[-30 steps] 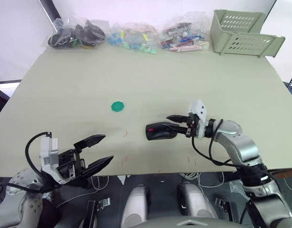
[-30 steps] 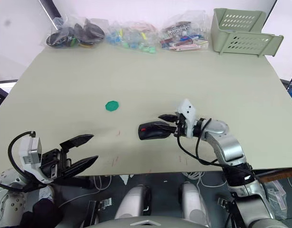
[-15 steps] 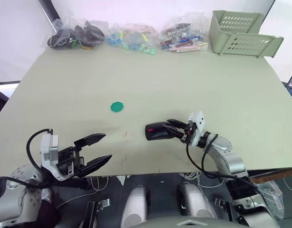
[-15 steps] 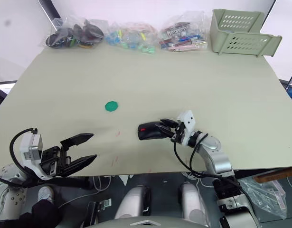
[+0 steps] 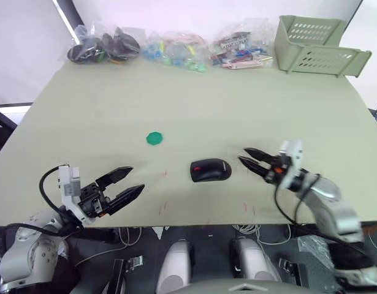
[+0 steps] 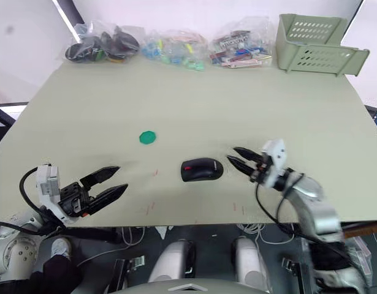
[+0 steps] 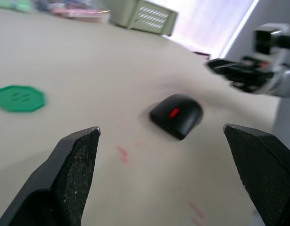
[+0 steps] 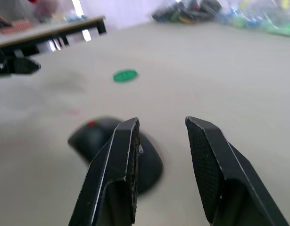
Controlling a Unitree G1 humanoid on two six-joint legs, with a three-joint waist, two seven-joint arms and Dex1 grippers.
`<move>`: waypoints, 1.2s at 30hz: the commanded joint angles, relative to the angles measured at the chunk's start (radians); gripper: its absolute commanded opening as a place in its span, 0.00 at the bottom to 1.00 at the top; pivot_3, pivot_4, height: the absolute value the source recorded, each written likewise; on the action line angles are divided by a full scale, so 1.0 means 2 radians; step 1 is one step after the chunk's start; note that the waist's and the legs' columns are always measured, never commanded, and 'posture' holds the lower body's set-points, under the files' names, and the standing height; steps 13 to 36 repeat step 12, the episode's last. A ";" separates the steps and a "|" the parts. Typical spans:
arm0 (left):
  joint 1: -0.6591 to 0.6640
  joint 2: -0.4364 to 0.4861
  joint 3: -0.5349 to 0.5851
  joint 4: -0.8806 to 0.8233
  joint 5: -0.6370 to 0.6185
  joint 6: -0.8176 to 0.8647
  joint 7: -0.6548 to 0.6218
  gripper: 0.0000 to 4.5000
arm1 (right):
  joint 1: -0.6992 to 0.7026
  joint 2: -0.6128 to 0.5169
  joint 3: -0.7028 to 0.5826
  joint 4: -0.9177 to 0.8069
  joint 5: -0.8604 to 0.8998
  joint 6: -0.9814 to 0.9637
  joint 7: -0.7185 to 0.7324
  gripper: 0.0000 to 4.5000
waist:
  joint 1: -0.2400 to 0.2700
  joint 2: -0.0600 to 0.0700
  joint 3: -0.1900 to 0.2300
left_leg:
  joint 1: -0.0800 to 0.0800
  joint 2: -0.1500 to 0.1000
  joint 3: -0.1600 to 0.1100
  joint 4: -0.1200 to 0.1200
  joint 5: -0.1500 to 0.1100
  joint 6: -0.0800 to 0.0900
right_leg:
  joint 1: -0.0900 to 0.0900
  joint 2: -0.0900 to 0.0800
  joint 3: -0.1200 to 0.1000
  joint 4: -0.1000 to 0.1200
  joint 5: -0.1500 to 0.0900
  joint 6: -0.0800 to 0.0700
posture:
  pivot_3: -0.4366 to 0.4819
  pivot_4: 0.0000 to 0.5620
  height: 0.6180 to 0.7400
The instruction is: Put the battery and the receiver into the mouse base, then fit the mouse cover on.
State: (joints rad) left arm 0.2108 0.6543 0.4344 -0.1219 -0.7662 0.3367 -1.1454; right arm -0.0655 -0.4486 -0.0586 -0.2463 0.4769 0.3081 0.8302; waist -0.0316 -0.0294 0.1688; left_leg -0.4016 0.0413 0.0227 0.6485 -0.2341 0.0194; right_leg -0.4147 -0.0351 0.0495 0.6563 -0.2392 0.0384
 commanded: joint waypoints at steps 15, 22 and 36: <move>0.036 -0.007 0.028 -0.001 0.017 0.021 0.074 1.00 | 0.153 -0.108 -0.155 -0.092 0.078 0.044 0.031 0.98 | -0.001 0.000 0.000 | 0.001 0.002 -0.001 0.000 0.000 0.000 | 0.000 0.000 0.001 0.000 -0.001 0.002 | 0.48 0.27 1.00; 0.036 -0.007 0.028 -0.001 0.017 0.021 0.074 1.00 | 0.153 -0.108 -0.155 -0.092 0.078 0.044 0.031 0.98 | -0.001 0.000 0.000 | 0.001 0.002 -0.001 0.000 0.000 0.000 | 0.000 0.000 0.001 0.000 -0.001 0.002 | 0.48 0.27 1.00; 0.036 -0.007 0.028 -0.001 0.017 0.021 0.074 1.00 | 0.153 -0.108 -0.155 -0.092 0.078 0.044 0.031 0.98 | -0.001 0.000 0.000 | 0.001 0.002 -0.001 0.000 0.000 0.000 | 0.000 0.000 0.001 0.000 -0.001 0.002 | 0.48 0.27 1.00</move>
